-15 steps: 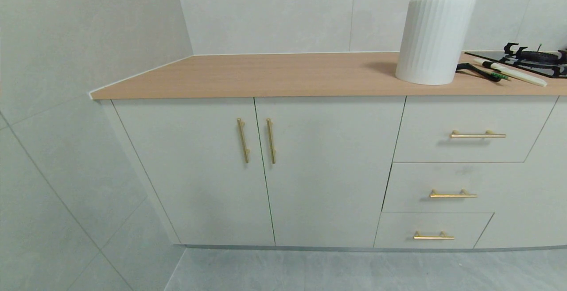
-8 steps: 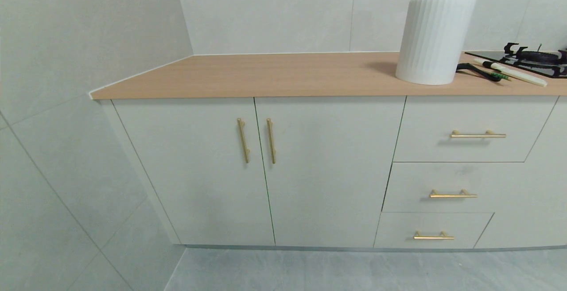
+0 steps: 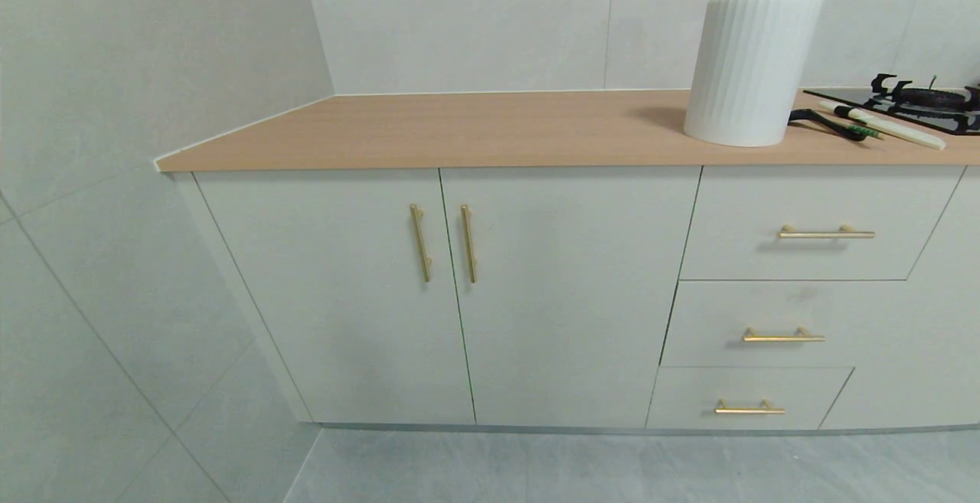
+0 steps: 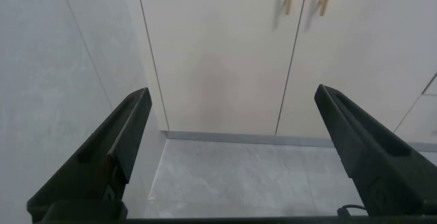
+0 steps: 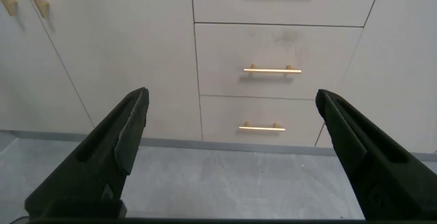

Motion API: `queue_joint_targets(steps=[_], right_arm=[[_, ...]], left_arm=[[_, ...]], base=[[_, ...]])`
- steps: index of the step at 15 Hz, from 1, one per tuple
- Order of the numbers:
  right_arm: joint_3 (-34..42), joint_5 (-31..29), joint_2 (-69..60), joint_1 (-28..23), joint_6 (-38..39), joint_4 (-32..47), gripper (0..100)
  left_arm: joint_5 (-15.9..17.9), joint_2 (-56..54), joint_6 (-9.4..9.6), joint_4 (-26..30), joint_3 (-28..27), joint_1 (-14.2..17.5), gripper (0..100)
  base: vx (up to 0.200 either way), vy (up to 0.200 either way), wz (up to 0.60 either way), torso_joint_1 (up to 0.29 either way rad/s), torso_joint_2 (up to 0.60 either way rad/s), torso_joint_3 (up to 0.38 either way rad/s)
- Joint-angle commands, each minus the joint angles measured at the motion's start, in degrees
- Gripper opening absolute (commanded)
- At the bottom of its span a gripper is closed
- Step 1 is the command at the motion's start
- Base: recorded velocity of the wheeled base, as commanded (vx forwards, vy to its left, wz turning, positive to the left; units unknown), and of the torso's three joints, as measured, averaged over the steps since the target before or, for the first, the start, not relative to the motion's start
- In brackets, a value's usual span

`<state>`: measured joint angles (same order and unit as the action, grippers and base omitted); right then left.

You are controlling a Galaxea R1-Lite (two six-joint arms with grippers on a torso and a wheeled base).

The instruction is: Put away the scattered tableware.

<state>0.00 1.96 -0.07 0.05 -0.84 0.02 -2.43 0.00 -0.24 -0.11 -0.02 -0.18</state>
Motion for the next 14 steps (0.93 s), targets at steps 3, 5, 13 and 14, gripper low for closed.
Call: queue_joint_targets(steps=[3,5,13,14], right_arm=[[0.0,-0.03,0.16,0.04,0.05,0.06,100],[0.0,-0.03,0.16,0.04,0.14,0.06,100],[0.0,-0.03,0.07,0.04,0.23,0.06,100],[0.0,-0.03,0.07,0.04,0.23,0.06,100]], left_arm=[[-0.04,0.0,-0.28,-0.07,0.02,0.01,100],[-0.04,0.0,-0.28,-0.07,0.02,0.01,100],[-0.04,0.0,-0.37,-0.07,0.02,0.01,100],[-0.04,0.0,-0.37,-0.07,0.02,0.01,100]], base=[[0.0,-0.2,0.0,-0.001,0.0,0.002],[0.0,-0.2,0.0,0.0,0.0,0.005],[0.0,-0.2,0.0,0.001,0.0,0.002],[0.0,-0.2,0.0,0.002,0.0,-0.002]])
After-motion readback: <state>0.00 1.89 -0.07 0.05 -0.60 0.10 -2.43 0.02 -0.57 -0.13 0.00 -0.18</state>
